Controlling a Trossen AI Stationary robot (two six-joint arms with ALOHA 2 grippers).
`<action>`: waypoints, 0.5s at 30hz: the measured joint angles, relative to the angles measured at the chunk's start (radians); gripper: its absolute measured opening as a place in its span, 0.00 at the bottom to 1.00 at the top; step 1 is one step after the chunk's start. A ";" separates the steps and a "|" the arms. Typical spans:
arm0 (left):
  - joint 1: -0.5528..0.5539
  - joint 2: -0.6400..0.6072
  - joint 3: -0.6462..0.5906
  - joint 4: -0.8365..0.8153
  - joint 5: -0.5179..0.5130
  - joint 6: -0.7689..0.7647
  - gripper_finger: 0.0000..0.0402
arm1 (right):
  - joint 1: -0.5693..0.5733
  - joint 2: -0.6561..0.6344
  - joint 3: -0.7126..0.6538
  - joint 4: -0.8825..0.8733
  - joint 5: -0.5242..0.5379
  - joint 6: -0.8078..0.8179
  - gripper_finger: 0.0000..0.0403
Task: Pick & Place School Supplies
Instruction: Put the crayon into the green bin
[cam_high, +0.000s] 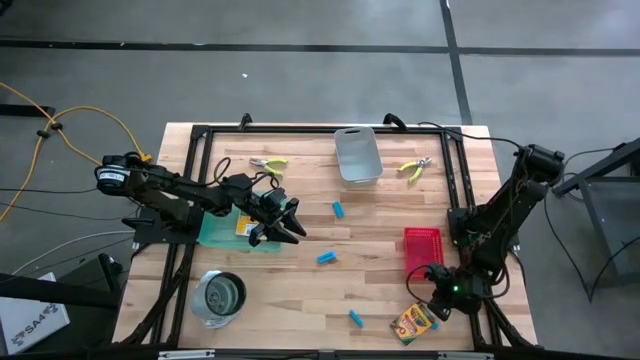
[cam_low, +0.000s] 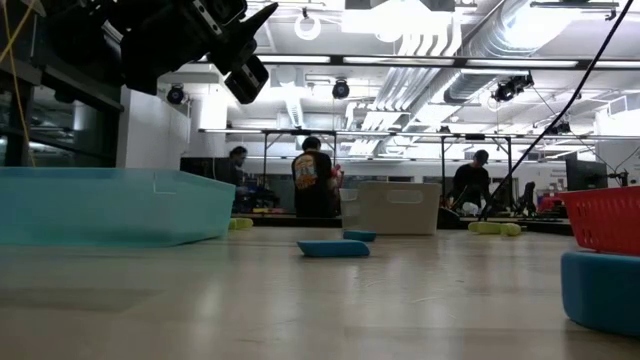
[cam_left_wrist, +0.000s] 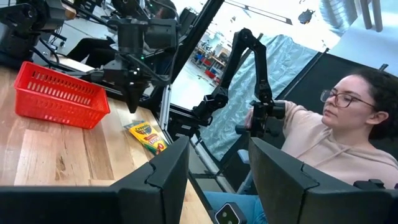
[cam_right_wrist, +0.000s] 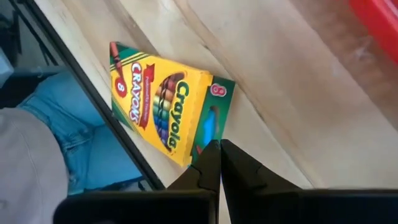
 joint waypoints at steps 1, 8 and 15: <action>0.000 0.000 0.000 0.000 0.000 0.000 0.41 | 0.000 0.000 0.000 0.001 -0.002 0.005 0.01; 0.000 0.000 0.000 0.000 0.000 0.000 0.41 | 0.000 0.000 0.000 0.011 0.017 0.022 0.04; 0.000 0.000 0.000 0.000 0.000 0.000 0.41 | 0.002 0.001 0.000 0.012 0.052 0.025 0.15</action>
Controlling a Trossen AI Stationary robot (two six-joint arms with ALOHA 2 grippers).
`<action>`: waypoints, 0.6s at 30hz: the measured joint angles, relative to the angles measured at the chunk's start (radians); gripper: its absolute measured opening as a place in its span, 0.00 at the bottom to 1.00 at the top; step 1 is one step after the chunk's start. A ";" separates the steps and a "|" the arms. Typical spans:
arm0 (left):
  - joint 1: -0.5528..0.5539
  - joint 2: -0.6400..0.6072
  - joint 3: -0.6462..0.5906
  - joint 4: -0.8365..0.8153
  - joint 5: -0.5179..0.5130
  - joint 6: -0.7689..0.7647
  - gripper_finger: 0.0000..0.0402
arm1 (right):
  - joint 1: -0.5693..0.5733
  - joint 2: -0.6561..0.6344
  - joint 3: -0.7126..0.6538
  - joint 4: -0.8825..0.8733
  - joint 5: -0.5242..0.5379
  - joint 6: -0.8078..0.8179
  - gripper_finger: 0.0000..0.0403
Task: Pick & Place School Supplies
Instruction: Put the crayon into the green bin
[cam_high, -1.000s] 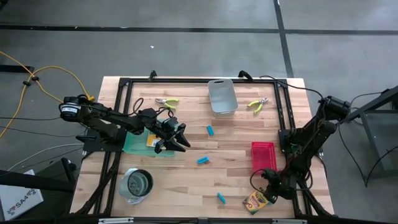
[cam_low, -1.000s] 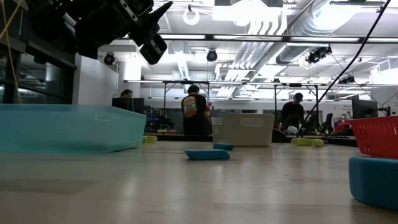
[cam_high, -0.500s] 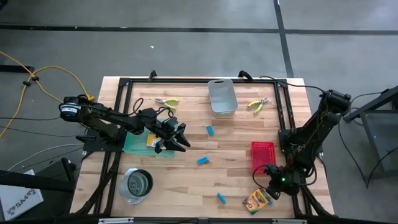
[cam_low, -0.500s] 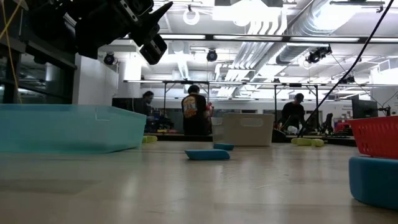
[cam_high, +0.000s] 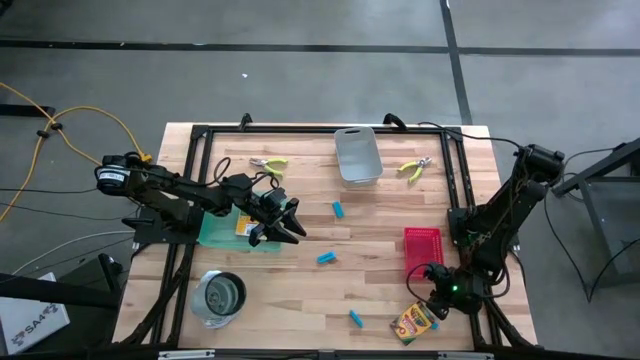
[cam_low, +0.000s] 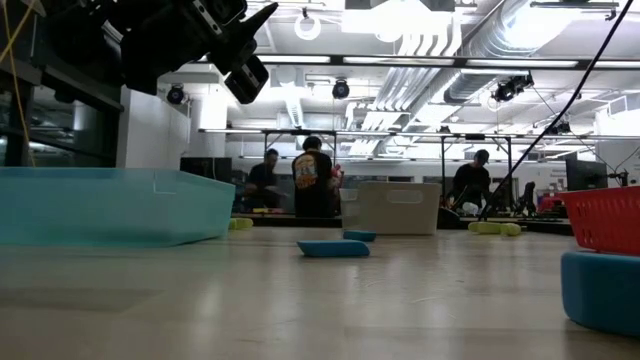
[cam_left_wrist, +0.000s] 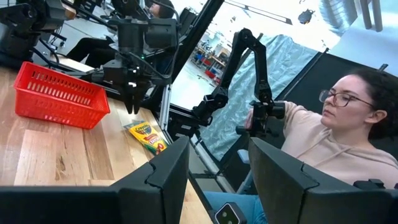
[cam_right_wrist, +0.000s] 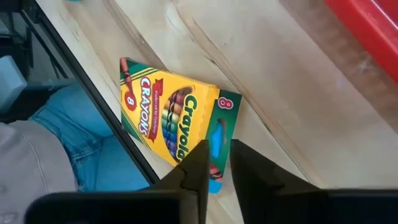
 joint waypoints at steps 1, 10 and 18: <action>0.000 0.000 0.000 0.000 0.000 0.000 0.41 | 0.000 0.005 0.000 0.005 0.000 0.000 0.17; 0.000 0.000 0.000 0.000 0.010 0.000 0.41 | 0.018 0.072 0.000 0.051 0.000 0.092 0.27; -0.007 0.000 0.000 0.000 0.009 -0.005 0.41 | 0.076 0.092 0.000 0.065 0.052 0.203 0.30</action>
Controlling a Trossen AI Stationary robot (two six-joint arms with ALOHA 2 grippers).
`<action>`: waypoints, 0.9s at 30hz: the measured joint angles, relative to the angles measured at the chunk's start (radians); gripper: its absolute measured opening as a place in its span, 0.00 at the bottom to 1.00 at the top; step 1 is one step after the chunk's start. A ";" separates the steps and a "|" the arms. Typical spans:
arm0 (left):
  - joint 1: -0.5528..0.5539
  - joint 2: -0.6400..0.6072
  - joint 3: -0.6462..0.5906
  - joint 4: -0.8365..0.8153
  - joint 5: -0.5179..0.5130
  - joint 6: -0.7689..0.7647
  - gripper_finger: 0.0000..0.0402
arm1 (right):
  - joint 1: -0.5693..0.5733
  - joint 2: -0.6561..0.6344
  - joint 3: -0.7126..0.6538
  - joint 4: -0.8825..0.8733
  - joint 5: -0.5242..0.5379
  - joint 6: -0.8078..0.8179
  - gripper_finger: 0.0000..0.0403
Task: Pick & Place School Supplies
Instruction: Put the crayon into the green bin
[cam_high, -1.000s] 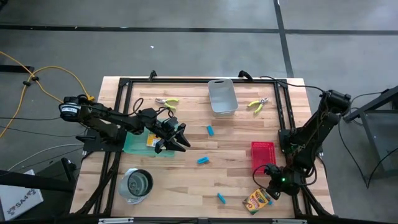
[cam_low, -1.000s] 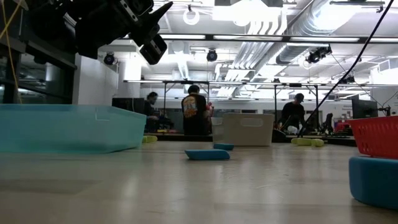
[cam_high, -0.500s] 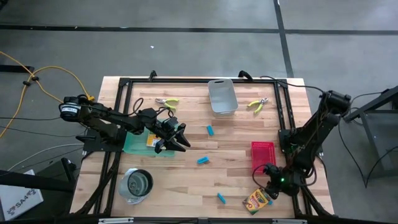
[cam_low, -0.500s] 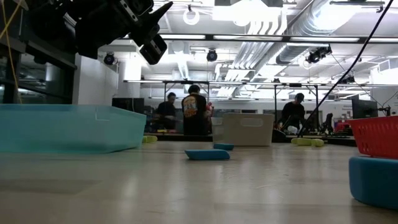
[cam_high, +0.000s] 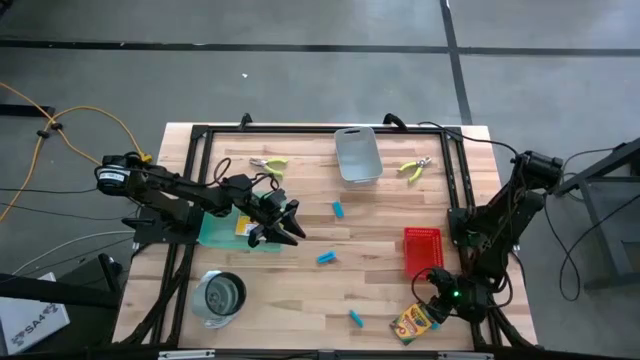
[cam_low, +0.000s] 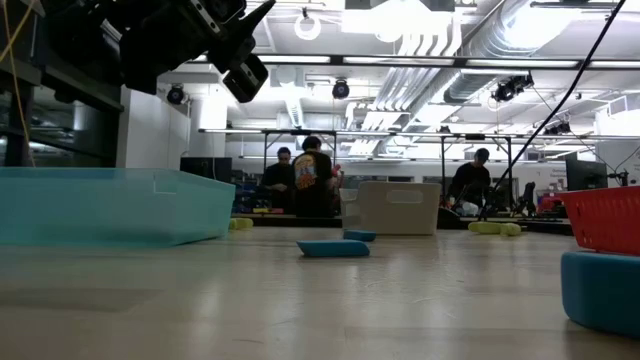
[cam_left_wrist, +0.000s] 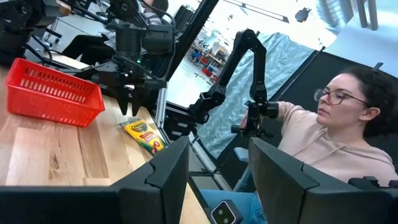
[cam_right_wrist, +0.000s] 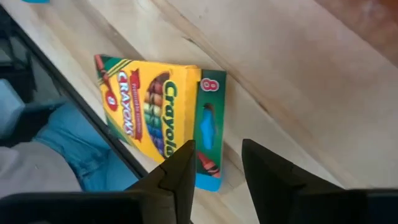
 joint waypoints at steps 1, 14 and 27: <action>0.000 0.000 0.000 0.000 0.000 0.000 0.41 | 0.005 0.000 0.000 0.004 0.016 0.005 0.30; -0.001 0.000 0.000 0.000 -0.001 -0.003 0.41 | 0.023 0.000 0.000 0.024 0.068 0.033 0.30; -0.009 0.000 0.000 0.000 -0.003 -0.003 0.41 | 0.023 0.088 0.000 0.100 0.064 0.033 0.31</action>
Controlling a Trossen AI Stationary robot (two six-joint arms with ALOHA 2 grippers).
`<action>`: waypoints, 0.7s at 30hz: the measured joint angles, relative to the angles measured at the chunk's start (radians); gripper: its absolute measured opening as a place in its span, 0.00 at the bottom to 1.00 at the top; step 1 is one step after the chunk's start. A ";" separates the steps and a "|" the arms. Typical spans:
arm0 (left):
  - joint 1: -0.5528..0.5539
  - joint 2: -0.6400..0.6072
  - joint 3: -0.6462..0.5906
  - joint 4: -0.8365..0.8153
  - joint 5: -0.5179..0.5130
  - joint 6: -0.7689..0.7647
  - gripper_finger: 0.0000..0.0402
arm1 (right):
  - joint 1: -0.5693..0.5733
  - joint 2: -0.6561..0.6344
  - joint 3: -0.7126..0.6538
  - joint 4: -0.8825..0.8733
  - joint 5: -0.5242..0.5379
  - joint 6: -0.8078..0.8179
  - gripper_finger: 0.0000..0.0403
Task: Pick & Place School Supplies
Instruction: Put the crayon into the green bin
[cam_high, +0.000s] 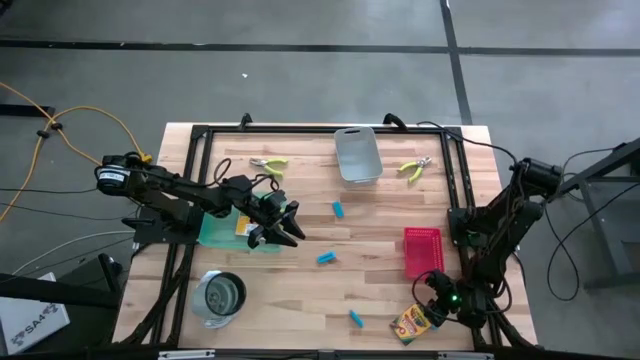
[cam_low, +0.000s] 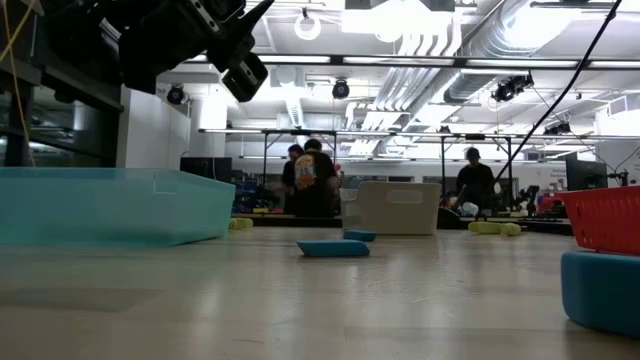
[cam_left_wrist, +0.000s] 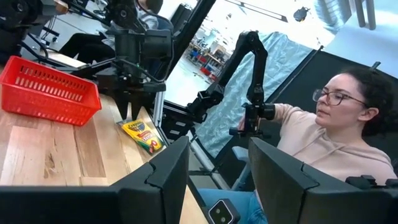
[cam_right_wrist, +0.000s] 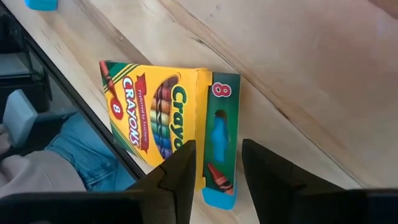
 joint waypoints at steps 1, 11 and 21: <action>0.000 0.000 0.000 0.000 0.000 0.000 0.41 | 0.000 0.000 0.000 0.000 0.000 0.000 0.31; 0.000 0.000 0.000 0.000 0.000 0.000 0.41 | 0.000 0.000 0.000 0.000 -0.003 0.006 0.31; 0.000 0.000 0.000 0.000 0.000 0.000 0.41 | 0.000 0.000 0.000 0.005 -0.007 0.015 0.31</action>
